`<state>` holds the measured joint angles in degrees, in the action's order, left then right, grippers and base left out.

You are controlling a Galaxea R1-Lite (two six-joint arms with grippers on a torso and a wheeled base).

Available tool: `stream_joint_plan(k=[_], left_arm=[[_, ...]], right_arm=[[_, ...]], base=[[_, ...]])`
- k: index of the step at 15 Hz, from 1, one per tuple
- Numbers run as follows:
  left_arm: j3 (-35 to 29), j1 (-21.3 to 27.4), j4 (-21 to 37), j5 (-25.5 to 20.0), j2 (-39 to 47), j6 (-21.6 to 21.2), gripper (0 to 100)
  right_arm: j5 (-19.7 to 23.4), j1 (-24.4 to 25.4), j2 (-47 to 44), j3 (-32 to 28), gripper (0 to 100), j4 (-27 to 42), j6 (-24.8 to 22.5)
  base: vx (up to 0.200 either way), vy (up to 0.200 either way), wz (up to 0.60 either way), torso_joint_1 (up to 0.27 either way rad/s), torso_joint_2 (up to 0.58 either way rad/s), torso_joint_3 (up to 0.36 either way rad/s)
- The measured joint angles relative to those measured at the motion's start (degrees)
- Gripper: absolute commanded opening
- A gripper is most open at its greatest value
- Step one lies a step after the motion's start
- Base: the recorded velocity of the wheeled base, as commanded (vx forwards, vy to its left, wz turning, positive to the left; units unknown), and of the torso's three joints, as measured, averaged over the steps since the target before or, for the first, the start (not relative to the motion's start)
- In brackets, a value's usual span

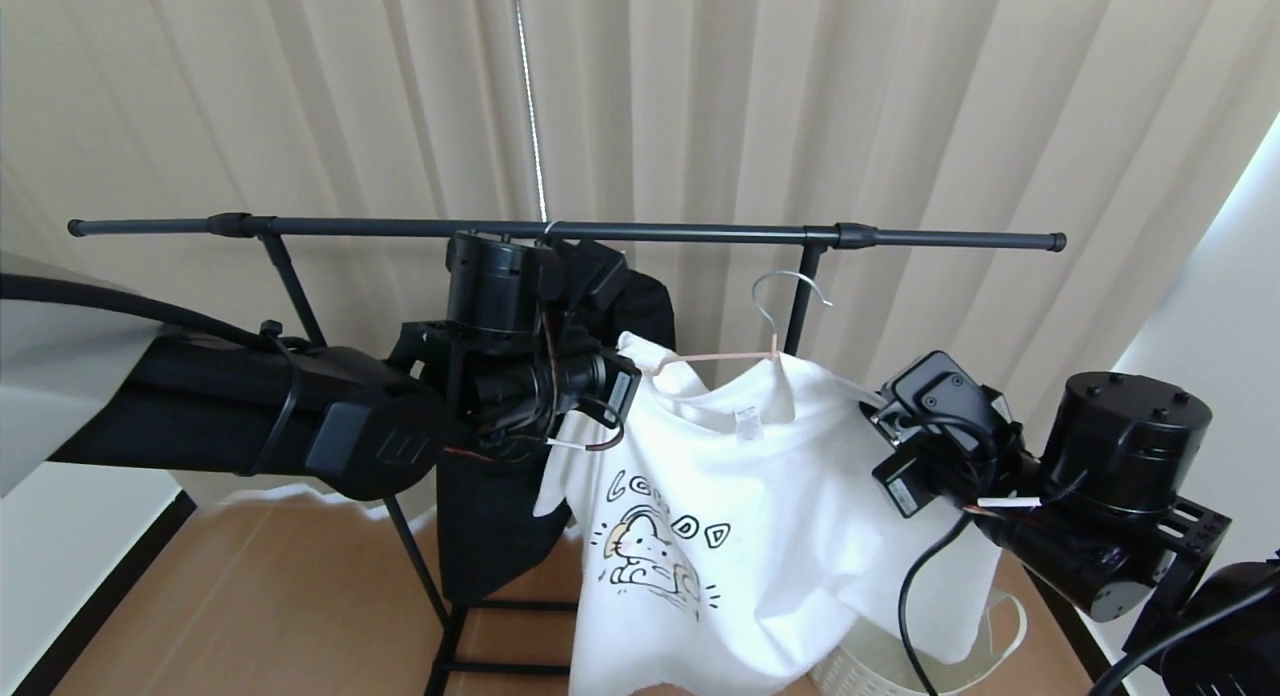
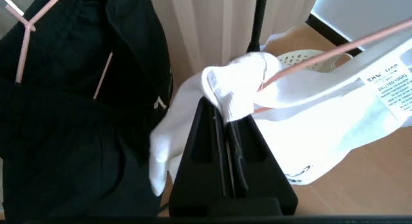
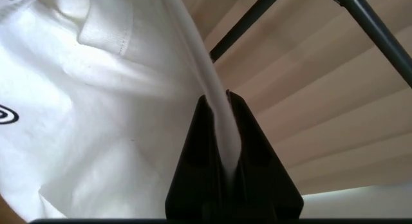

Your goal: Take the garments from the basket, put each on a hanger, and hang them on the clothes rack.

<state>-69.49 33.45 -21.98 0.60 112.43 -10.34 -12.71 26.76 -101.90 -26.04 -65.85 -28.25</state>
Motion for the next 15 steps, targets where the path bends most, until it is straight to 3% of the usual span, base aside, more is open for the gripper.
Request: stream_joint_plan(k=[8, 12, 15], left_arm=[[-2.4, 6.6, 0.0, 0.4, 0.0, 0.6, 0], [-3.5, 8.4, 0.0, 0.4, -0.5, 3.0, 0], [-4.0, 9.4, 0.0, 0.2, -1.1, 5.7, 0]], right_arm=[[-3.4, 2.3, -2.8, -0.1, 0, -1.2, 3.4], [-4.0, 2.7, -7.1, -0.1, 0, -8.8, 3.8], [-3.7, 2.9, -10.2, 0.0, 0, -11.9, 7.6]], base=[[0.000, 0.000, 0.00, 0.000, 0.00, 0.000], [0.000, 0.000, 0.00, 0.000, 0.00, 0.000], [0.000, 0.000, 0.00, 0.000, 0.00, 0.000]])
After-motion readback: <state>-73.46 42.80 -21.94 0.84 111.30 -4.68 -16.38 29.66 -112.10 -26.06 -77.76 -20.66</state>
